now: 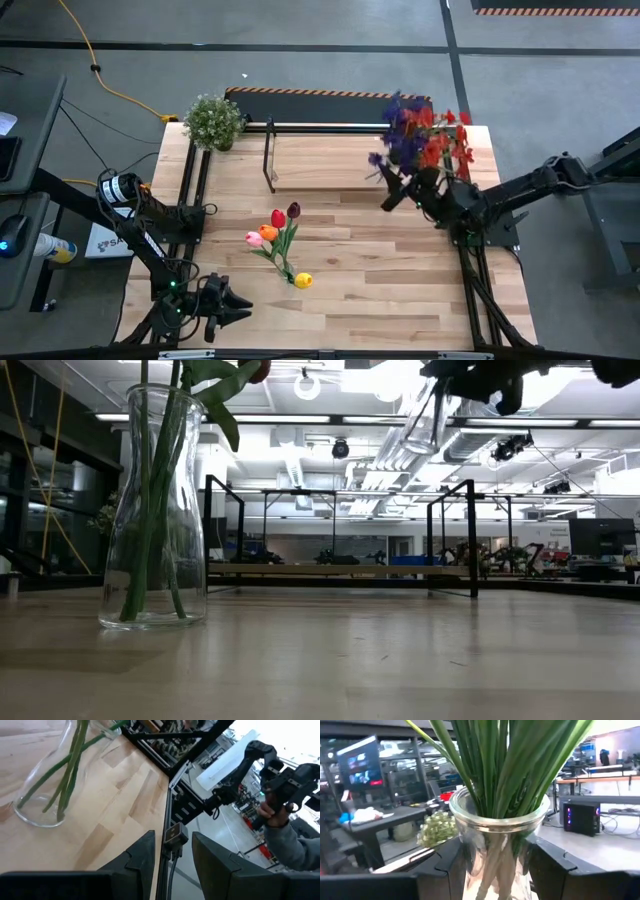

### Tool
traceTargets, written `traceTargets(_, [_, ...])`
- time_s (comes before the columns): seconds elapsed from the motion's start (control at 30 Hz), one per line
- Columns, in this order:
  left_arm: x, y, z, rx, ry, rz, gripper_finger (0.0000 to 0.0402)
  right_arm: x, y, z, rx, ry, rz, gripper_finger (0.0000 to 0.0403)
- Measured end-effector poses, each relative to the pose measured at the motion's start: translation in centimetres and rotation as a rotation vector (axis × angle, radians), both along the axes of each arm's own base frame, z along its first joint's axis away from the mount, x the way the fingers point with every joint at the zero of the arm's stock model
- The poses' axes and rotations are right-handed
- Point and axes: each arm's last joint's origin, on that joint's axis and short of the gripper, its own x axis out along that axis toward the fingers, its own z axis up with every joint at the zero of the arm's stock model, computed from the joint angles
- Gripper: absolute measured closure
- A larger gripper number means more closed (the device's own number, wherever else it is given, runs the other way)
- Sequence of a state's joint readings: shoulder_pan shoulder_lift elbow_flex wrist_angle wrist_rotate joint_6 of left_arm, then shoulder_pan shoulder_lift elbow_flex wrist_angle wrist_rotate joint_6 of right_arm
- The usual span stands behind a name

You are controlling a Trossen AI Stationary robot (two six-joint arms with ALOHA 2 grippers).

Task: Pick and place flowers into a vace then onto a shelf
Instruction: Put the right transparent vase with the flowers on the shelf

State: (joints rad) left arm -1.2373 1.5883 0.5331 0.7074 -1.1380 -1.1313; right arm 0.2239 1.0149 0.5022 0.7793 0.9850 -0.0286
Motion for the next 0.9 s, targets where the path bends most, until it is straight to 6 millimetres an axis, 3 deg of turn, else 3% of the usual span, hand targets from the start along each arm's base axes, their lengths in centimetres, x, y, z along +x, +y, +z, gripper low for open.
traceTargets(0.23, [0.0,0.1,0.0,0.005,-0.015,0.045,0.0238,0.5,-2.7,-0.1,0.059,-0.076,0.012,0.0241])
traceTargets(0.37, [0.0,0.2,0.1,0.006,-0.019,0.056,0.0238,1.3,-3.7,0.4,0.075,-0.005,0.035,0.0241])
traceTargets(0.67, [0.0,0.2,0.1,0.007,-0.025,0.073,0.0238,6.7,-5.6,4.3,0.025,0.232,-0.008,0.0241])
traceTargets(0.77, [0.0,0.2,0.1,0.007,-0.025,0.073,0.0238,8.0,-6.5,4.1,0.031,0.258,-0.019,0.0241])
traceTargets(0.9, [0.0,0.2,0.1,0.007,-0.025,0.074,0.0238,8.3,-8.0,2.2,0.102,0.259,-0.023,0.0241])
